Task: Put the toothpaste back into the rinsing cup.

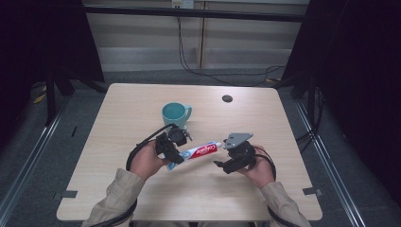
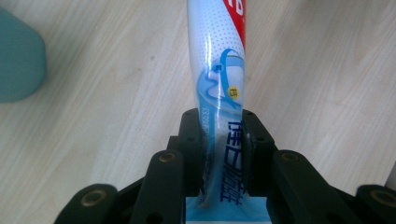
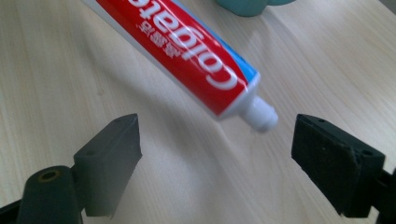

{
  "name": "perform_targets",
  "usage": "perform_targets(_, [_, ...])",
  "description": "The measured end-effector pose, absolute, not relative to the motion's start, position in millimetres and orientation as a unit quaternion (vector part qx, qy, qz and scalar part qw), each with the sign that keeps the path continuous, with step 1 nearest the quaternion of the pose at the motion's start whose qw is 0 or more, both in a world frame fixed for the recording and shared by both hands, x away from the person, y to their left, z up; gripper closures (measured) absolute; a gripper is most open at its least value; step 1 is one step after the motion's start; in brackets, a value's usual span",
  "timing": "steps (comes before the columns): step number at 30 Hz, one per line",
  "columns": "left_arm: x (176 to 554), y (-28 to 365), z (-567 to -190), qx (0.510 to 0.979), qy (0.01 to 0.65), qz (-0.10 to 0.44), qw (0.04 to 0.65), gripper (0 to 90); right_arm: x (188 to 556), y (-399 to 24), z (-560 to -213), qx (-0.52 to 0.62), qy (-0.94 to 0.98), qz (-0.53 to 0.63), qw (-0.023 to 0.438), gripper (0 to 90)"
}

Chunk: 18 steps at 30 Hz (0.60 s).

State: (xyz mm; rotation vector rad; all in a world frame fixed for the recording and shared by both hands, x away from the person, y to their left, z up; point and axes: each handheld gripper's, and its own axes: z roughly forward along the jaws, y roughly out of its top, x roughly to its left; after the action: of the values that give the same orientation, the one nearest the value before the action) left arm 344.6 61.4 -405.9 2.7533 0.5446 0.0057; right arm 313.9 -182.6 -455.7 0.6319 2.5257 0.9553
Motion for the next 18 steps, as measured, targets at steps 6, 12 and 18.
perform_targets(6, [343, 53, -402, 0.970, 0.174, -0.005, 0.170, 74.2, 317, -171, -454, 0.200, 0.904, 0.328, 0.188, 15.2])
perform_targets(12, [340, 46, -395, 0.968, 0.161, -0.010, 0.191, 74.1, 322, -160, -452, 0.182, 0.911, 0.312, 0.196, 16.1])
perform_targets(18, [339, 41, -392, 0.967, 0.153, -0.018, 0.200, 74.1, 321, -151, -449, 0.148, 0.919, 0.309, 0.194, 30.5])
